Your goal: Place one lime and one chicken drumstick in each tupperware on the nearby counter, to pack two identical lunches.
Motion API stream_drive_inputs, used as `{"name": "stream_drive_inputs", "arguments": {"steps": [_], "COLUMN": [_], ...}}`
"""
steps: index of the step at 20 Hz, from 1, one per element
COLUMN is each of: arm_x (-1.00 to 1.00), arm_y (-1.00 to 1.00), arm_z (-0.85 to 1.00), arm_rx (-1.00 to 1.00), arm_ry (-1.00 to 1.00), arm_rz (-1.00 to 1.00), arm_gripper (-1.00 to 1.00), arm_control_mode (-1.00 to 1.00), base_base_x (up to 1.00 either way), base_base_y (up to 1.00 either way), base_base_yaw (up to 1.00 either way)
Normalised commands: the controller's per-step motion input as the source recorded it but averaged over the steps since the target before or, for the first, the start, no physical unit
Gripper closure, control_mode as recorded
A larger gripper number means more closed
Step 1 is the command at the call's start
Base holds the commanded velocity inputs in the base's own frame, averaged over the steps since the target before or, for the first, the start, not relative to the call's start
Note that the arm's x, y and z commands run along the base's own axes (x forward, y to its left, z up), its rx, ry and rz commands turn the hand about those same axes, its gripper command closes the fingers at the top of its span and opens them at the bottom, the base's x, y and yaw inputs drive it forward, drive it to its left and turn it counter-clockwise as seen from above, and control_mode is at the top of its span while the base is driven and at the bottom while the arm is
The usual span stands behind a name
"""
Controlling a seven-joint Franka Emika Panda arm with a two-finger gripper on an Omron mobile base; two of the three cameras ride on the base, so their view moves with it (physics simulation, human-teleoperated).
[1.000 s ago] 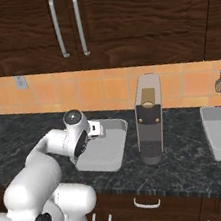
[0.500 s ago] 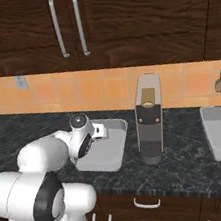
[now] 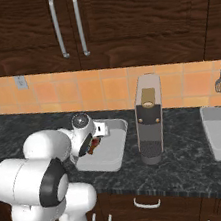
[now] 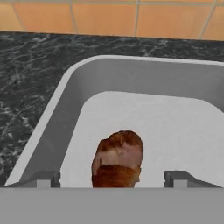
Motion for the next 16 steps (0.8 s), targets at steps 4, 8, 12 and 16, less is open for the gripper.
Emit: {"name": "stream_drive_inputs", "arguments": {"steps": [4, 8, 12, 16], "arm_x": [-0.98, -0.96, -1.0, -1.0], "arm_y": [-0.04, -0.02, 0.0, 0.0], "arm_z": [0.79, 0.99, 0.14, -0.03], "arm_rx": [0.0, 0.0, 0.0, 0.0], "arm_ry": [-0.25, -0.04, 0.03, 0.02], "arm_rz": [0.0, 0.0, -0.03, -0.05], "arm_gripper": [-1.0, -1.0, -1.0, -1.0], "arm_control_mode": [-1.0, -1.0, -1.0, -1.0], "base_base_x": [0.0, 0.0, 0.0, 0.0], "base_base_y": [0.0, 0.0, 0.0, 0.0], "base_base_yaw": [0.0, 0.0, 0.0, 0.0]}}
